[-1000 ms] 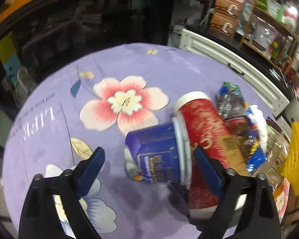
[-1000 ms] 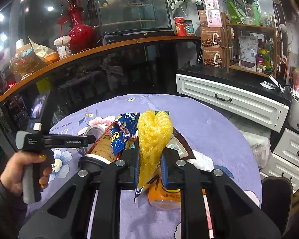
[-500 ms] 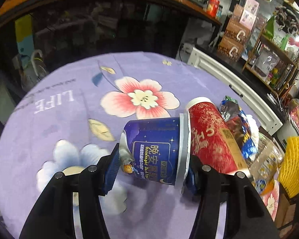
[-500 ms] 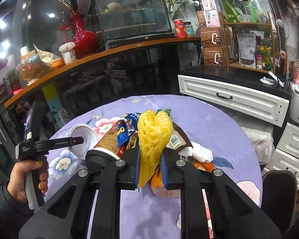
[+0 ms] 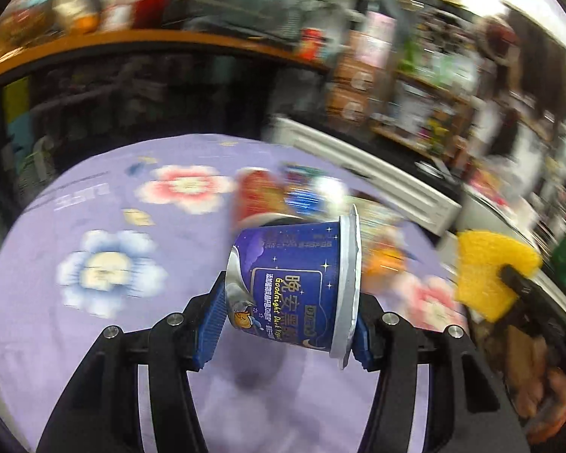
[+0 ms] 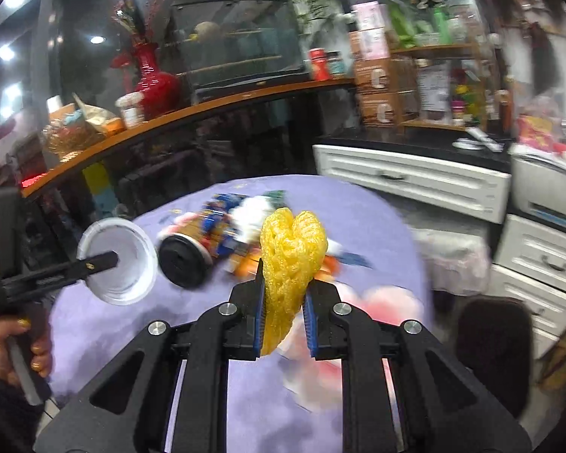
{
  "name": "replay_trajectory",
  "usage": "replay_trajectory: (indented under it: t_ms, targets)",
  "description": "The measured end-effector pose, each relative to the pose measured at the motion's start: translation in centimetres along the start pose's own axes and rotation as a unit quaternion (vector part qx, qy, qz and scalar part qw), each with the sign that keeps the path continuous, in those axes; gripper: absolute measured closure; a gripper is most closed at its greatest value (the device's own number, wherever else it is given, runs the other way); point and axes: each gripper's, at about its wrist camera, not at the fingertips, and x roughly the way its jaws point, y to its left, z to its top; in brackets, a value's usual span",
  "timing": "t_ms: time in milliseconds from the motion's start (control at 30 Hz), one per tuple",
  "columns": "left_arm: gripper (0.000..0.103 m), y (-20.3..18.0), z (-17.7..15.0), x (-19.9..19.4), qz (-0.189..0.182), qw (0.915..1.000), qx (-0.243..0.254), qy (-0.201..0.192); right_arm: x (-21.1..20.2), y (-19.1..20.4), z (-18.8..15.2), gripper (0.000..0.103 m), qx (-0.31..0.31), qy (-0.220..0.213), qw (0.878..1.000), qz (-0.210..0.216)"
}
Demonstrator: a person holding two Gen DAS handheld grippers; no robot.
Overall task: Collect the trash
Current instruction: 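Carry the yellow net and blue cup to the bin and release both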
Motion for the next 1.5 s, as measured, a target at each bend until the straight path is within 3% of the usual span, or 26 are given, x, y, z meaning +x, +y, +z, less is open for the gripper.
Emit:
replay_trajectory:
  t_ms: [133,233,433,533,633,700,733,767,900,1200,1500]
  targets:
    - [0.048,-7.4,-0.8,0.3,-0.07,0.9965,0.044,0.01,-3.2,-5.4,-1.9,0.086,0.022,0.009,0.998,-0.059]
    - [0.048,-11.9,-1.7,1.0,-0.104,0.9917,0.074,0.017,-4.2,-10.2,-3.9,0.086,0.055,0.032,0.991,-0.115]
    - [0.048,-20.4,-3.9,4.1,-0.16,0.9781,0.121,0.055,-2.2,-18.7,-8.6,0.086,0.113,0.088,0.972,-0.189]
    - [0.048,-23.3,-5.1,5.3,-0.171,0.9727,0.139,0.072,-0.7,-21.8,-11.2,0.085,0.138,0.111,0.963,-0.205]
    - [0.048,-26.0,-6.3,7.3,-0.175,0.9674,0.158,0.092,1.0,-23.8,-13.2,0.079,0.15,0.123,0.956,-0.219]
    - [0.048,-27.1,-7.2,8.0,-0.173,0.9654,0.165,0.103,2.2,-24.5,-14.4,0.062,0.145,0.133,0.953,-0.232]
    - [0.048,-27.6,-7.5,8.7,-0.172,0.9645,0.167,0.11,2.6,-24.6,-14.8,0.049,0.139,0.136,0.951,-0.24]
    - [0.048,-28.1,-8.0,9.3,-0.17,0.9634,0.171,0.117,2.7,-24.7,-15.1,0.047,0.134,0.135,0.95,-0.249]
    - [0.048,-29.9,-9.3,11.9,-0.158,0.96,0.183,0.141,1.9,-25.7,-16.6,0.047,0.151,0.134,0.943,-0.266]
    - [0.048,-34.2,-12.7,17.6,-0.14,0.9469,0.226,0.181,-5.7,-29.0,-17.3,0.045,0.19,0.091,0.916,-0.342]
    - [0.048,-38.3,-16.4,22.8,-0.114,0.9341,0.265,0.211,-11.0,-30.6,-18.1,0.045,0.215,0.066,0.905,-0.361]
